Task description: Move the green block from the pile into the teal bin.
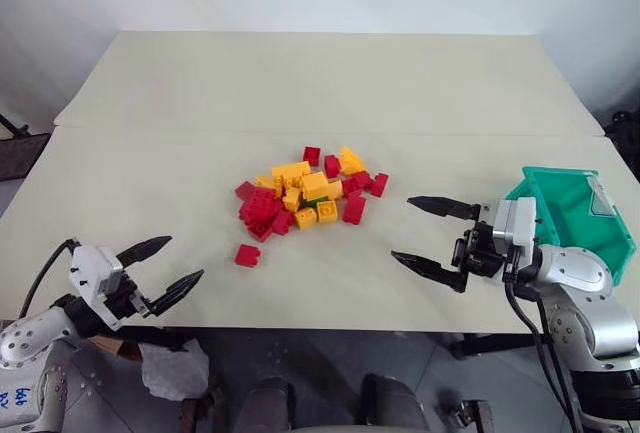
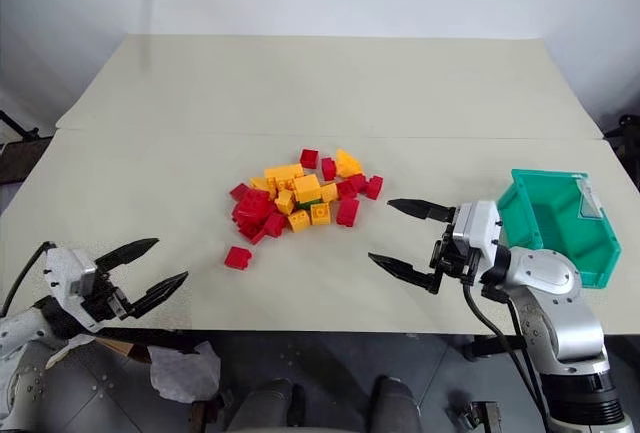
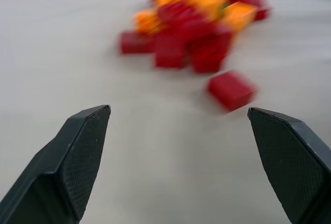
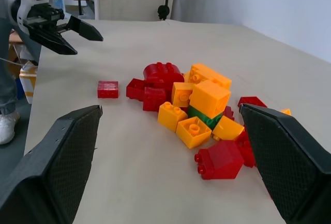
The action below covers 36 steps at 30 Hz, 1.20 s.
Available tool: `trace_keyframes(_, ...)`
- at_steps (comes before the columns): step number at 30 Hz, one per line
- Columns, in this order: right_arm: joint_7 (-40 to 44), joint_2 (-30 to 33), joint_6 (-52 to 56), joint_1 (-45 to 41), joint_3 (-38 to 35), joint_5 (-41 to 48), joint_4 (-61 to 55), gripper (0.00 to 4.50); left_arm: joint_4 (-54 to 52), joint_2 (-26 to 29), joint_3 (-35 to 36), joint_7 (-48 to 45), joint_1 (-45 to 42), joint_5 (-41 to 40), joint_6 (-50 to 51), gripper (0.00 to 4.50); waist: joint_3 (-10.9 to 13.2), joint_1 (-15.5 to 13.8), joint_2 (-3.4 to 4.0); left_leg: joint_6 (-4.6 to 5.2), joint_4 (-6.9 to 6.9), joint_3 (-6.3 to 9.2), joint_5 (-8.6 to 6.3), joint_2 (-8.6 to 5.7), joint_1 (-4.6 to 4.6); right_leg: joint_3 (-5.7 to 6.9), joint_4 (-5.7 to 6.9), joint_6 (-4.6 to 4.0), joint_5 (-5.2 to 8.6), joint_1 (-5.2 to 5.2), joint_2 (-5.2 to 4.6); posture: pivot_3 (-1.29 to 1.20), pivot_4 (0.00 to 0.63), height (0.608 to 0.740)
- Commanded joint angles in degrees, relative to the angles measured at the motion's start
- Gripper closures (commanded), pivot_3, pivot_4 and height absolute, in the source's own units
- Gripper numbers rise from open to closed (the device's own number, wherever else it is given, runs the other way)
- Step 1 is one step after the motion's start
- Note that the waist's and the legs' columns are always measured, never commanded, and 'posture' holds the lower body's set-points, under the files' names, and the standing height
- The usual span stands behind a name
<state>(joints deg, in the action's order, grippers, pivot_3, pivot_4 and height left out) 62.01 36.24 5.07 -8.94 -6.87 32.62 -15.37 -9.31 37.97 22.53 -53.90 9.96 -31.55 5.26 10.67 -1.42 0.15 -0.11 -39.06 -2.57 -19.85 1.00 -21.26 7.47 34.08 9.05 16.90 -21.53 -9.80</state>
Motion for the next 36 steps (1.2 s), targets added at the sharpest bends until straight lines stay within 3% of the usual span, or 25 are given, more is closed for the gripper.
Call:
trace_keyframes(1,1.0,1.1,-1.6,1.2,-1.8,-0.6,0.9,0.0,-7.2,3.2,-2.2,-0.5,-0.1,-3.8,8.2,0.9,0.0,0.1,0.01,-0.01,0.0,0.01,0.0,0.0,0.01,0.01,0.02,0.0,0.0,0.0,0.0,0.0,0.15,0.74)
trace_keyframes(7,0.6,1.0,-4.1,4.2,-4.2,-1.7,3.9,0.0,-11.5,3.0,-11.1,3.0,-11.4,-1.5,14.1,2.77,0.0,-0.1,0.02,-0.01,-0.01,-0.03,0.0,0.0,0.03,-0.03,0.02,0.0,0.0,0.01,0.04,0.0,0.15,0.74)
trace_keyframes(12,-1.9,-0.2,-4.9,4.6,-5.0,-2.0,3.5,0.0,-3.3,-4.8,-25.6,5.7,-28.9,7.0,15.8,4.4,0.0,-0.2,0.03,0.03,-0.07,-0.11,0.02,-0.06,0.03,-0.1,0.01,0.0,-0.03,0.03,0.04,0.0,0.15,0.74)
trace_keyframes(20,-4.0,-0.5,-4.7,6.3,-4.7,-2.3,0.2,0.0,14.1,-10.5,-34.2,6.7,-42.1,18.7,10.5,4.46,0.0,0.2,0.03,-0.01,-0.02,-0.24,0.0,0.01,0.05,-0.15,-0.02,0.01,-0.04,-0.05,0.16,0.0,0.15,0.74)
trace_keyframes(27,-6.6,-1.4,-4.3,8.1,-3.9,-2.5,-2.6,0.0,27.5,-17.5,-26.5,12.3,-48.3,17.5,3.7,4.46,0.0,-0.2,-0.02,0.0,-0.07,-0.22,0.0,0.01,-0.02,-0.15,-0.04,0.03,-0.05,-0.04,0.15,0.0,0.15,0.74)
trace_keyframes(32,-7.7,-2.0,-4.3,9.0,-2.7,-2.7,-3.7,0.0,38.3,-18.2,-23.0,19.3,-51.0,21.0,-1.7,4.46,0.0,0.1,-0.03,0.0,-0.07,-0.23,0.0,0.01,0.03,-0.14,-0.01,0.03,-0.05,-0.04,0.15,0.0,0.15,0.74)
trace_keyframes(36,-8.1,-2.4,-4.1,8.1,-1.9,-2.9,-3.5,0.0,41.2,-17.5,-22.7,20.5,-50.8,22.7,-2.4,4.46,0.0,0.0,-0.04,0.0,-0.07,-0.24,0.0,0.01,0.03,-0.15,0.01,0.03,-0.05,-0.04,0.15,0.0,0.15,0.74)
